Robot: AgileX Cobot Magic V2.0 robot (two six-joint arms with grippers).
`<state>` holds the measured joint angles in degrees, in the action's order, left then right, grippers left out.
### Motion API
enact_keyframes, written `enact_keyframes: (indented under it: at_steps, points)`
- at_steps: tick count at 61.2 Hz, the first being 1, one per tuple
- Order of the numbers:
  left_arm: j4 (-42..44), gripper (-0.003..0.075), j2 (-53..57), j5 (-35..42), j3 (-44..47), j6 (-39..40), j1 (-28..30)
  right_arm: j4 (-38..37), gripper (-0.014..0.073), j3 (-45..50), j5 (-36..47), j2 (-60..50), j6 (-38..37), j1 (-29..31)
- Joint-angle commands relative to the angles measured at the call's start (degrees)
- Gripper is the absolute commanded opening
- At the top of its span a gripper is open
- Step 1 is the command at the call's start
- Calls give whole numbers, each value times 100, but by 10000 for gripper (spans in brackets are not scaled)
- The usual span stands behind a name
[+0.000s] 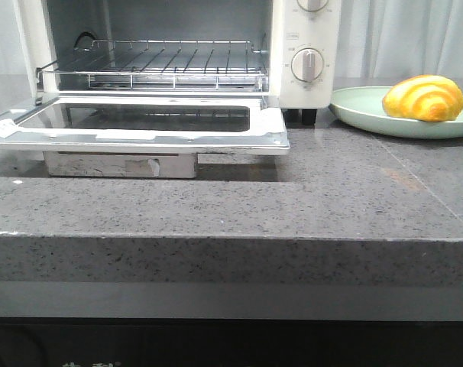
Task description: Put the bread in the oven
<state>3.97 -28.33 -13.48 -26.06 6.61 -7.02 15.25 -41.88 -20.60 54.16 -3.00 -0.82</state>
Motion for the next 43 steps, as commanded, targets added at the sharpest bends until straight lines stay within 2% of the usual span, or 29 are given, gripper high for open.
enact_keyframes:
  at_steps: [1,20,43]
  points:
    - [7,-20,-24,436,-170,57,9,231,519,-639,416,657,17,48]
    - [7,-20,-24,436,-170,57,9,734,519,-2086,-15,2595,-15,152]
    - [7,-20,-24,436,-170,57,9,739,519,-2526,-219,3527,-15,152]
